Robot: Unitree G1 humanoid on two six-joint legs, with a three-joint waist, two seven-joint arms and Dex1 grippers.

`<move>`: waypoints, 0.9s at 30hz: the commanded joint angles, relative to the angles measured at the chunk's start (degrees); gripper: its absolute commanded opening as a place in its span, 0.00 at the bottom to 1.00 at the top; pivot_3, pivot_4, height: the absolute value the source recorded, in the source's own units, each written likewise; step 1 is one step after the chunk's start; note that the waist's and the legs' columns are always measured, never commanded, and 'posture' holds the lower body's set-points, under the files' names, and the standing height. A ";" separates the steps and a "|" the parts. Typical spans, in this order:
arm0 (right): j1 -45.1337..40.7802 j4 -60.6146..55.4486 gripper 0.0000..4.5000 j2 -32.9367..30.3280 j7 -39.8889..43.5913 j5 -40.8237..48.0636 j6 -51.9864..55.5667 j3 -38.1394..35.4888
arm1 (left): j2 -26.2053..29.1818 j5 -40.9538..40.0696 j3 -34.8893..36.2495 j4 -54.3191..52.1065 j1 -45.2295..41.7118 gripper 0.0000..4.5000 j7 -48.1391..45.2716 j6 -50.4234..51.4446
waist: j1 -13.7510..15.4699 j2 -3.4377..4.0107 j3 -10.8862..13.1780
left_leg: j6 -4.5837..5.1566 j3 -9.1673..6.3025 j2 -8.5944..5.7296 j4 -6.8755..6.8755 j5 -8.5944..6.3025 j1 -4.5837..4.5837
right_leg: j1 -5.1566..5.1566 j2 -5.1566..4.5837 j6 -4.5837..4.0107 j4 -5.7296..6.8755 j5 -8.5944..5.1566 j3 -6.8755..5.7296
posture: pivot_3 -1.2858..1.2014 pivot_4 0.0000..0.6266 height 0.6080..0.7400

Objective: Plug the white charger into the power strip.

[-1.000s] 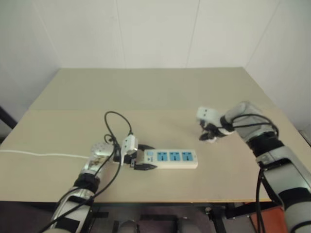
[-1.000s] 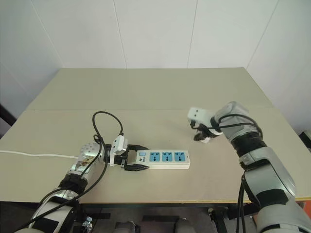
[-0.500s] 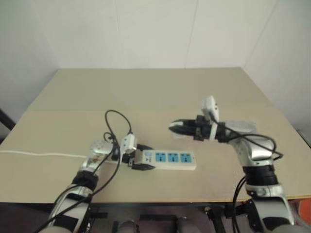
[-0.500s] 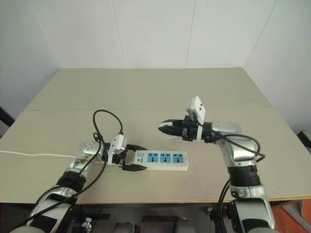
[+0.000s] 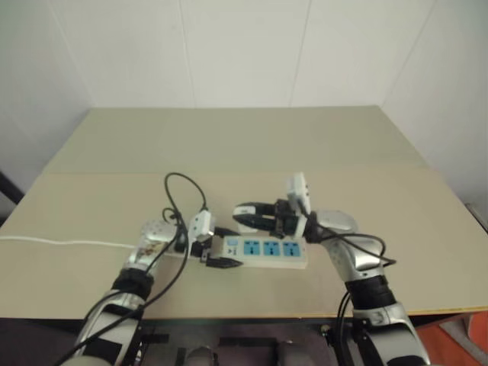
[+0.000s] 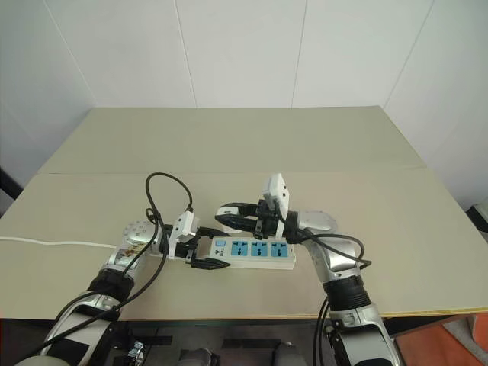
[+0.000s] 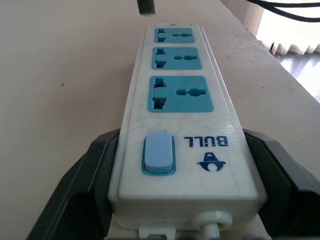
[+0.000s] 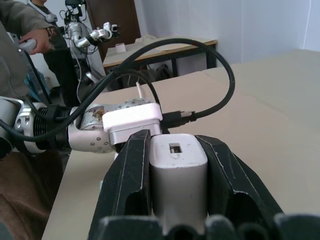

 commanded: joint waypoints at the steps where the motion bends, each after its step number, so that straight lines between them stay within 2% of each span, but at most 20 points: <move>1: -0.20 -0.18 0.26 0.18 0.55 0.28 -3.35 0.31 | 0.90 1.03 -0.97 -1.44 2.27 0.73 0.47 1.29 | -0.01 0.00 0.00 | 0.00 0.00 0.00 0.00 0.00 0.01 | 0.00 0.00 0.00 0.00 0.00 0.00 | 0.52 0.24 1.00; 13: 2.53 3.44 0.26 1.33 0.18 -1.24 -7.60 3.44 | 1.80 0.43 -1.01 -6.40 5.49 0.73 1.87 3.67 | -0.03 0.00 0.00 | 0.00 0.00 0.01 -0.02 0.00 0.05 | 0.01 0.00 0.00 -0.03 0.00 0.01 | 0.52 0.24 1.00; 27: 0.93 9.24 0.26 0.75 -0.49 -2.23 -11.17 2.25 | 2.83 -0.05 -1.22 -8.56 6.62 0.73 1.94 5.02 | -0.77 0.00 0.00 | 0.00 0.00 0.02 -0.03 0.00 0.09 | 0.04 0.02 0.00 -0.03 0.00 0.01 | 0.52 0.24 1.00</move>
